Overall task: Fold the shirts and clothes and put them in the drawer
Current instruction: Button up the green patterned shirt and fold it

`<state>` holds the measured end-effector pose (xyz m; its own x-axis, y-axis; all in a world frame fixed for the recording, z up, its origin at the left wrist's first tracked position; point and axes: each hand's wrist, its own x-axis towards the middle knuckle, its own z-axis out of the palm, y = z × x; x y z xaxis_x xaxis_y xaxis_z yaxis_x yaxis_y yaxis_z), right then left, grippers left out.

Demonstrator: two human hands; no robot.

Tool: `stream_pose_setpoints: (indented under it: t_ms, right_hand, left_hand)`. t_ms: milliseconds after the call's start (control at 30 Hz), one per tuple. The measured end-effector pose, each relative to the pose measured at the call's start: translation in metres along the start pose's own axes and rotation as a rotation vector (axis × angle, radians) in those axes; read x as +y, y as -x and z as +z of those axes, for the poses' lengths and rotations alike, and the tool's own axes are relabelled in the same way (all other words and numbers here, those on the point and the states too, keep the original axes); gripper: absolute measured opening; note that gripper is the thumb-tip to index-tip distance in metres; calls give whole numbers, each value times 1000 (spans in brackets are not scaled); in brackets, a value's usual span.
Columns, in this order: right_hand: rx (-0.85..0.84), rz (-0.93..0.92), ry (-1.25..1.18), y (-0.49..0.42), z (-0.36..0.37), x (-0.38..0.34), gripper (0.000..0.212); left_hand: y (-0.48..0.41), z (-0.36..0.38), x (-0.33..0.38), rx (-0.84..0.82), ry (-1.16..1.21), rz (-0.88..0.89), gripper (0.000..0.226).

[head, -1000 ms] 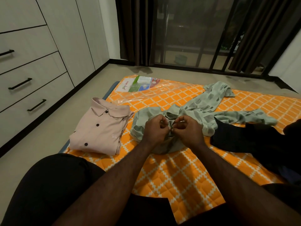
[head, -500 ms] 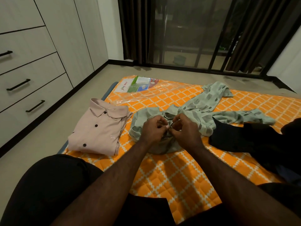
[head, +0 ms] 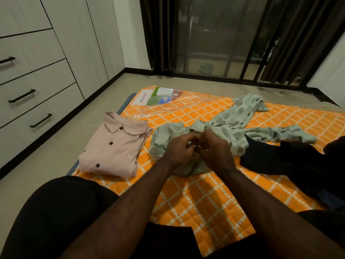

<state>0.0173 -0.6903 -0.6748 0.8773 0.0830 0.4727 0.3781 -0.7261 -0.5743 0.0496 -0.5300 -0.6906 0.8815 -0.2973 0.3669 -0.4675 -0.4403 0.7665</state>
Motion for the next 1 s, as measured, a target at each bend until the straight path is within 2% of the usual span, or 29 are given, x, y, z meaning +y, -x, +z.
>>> stream_pose_setpoints:
  t_ms: [133, 367, 667, 767, 900, 1000]
  right_hand:
    - [-8, -66, 67, 1, 2, -1, 25]
    - [68, -4, -89, -4, -2, -4, 21]
    - [85, 23, -51, -3, -4, -9, 22]
    - [105, 82, -82, -3, -3, -12, 23]
    - [136, 283, -314, 0, 5, -20, 24]
    - [133, 419, -578, 2, 10, -25, 27]
  left_hand:
    - [2, 0, 0, 34, -116, 28, 36]
    - [0, -4, 4, 96, -195, 118, 35]
    - [9, -1, 11, 55, -325, 187, 35]
    - [15, 0, 10, 130, -444, 223, 25]
    - [18, 3, 11, 251, -594, 269, 20]
    - [16, 5, 11, 272, -519, 243, 20]
